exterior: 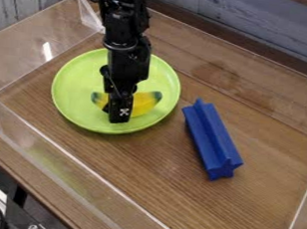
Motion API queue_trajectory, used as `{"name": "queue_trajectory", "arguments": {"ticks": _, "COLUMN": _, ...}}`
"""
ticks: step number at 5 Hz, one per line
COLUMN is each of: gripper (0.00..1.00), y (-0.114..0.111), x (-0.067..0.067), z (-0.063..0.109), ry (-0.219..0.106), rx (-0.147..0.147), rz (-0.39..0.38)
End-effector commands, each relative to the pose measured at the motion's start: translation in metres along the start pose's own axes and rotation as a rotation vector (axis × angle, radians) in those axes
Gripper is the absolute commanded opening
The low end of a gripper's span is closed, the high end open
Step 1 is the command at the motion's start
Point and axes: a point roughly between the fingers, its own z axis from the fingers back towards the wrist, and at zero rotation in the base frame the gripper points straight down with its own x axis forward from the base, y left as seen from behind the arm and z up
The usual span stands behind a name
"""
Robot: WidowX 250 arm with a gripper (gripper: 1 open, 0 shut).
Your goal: Remove the banana from inside the green plate and put it on the table
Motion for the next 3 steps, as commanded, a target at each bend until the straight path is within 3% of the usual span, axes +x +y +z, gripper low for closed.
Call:
{"name": "queue_trajectory", "arguments": {"ticks": 1, "gripper": 0.0, "y": -0.0028, "x": 0.0077, "z": 0.0117, "ry": -0.036, "rx": 0.038, "rz": -0.027}}
{"name": "queue_trajectory", "arguments": {"ticks": 3, "gripper": 0.0, "y": -0.0101, "x": 0.0108, "z": 0.0195, "ry": -0.056, "rx": 0.05, "rz": -0.043}}
